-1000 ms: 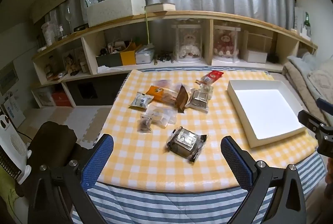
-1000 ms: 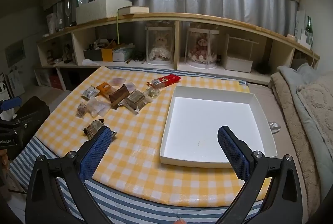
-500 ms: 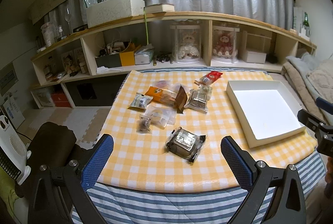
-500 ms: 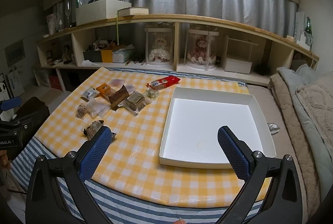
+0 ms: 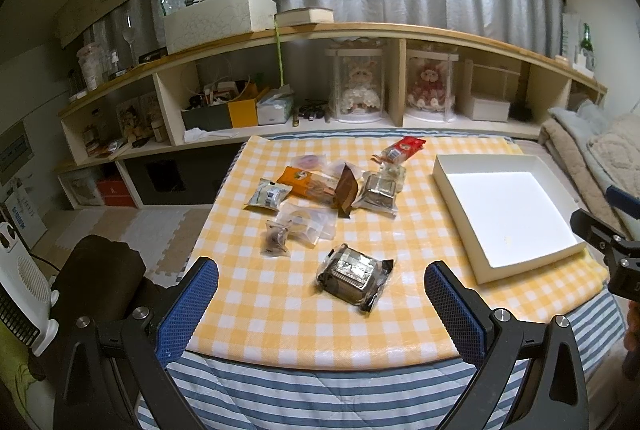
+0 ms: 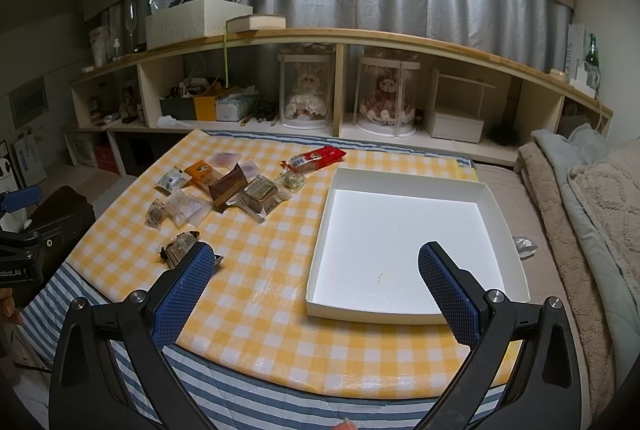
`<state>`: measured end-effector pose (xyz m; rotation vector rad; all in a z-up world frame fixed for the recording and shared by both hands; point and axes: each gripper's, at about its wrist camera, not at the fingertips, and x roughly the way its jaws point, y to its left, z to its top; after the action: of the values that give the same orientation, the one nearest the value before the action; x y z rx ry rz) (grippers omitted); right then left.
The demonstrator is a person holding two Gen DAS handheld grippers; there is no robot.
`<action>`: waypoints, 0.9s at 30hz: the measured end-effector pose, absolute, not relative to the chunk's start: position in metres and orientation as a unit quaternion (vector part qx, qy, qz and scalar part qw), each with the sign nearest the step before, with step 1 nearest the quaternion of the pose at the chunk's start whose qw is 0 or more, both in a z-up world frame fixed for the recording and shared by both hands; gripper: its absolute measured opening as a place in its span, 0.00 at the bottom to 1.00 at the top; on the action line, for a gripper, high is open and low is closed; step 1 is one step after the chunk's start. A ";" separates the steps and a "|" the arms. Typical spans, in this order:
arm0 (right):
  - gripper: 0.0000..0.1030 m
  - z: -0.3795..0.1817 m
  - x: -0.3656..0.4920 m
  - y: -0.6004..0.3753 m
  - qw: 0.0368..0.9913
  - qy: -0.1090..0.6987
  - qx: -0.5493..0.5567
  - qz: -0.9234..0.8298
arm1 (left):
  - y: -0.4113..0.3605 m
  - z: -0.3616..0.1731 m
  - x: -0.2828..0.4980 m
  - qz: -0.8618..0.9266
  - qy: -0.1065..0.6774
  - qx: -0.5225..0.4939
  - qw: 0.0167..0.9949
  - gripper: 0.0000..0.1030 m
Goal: Organize snacks
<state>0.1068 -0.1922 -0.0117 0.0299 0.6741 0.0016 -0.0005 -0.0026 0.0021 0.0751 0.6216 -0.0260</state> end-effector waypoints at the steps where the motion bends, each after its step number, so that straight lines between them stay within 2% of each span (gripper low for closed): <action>1: 1.00 -0.012 0.107 -0.192 0.944 0.331 0.014 0.001 | -0.002 0.002 -0.001 -0.013 0.305 0.037 0.951 1.00; 27: 1.00 -0.011 0.106 -0.192 0.944 0.329 0.014 0.000 | -0.008 0.004 0.001 -0.014 0.306 0.037 0.951 1.00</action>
<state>0.1063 -0.1922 -0.0112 0.0280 0.6711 0.0002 0.0014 -0.0078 0.0039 0.0744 0.6212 -0.0277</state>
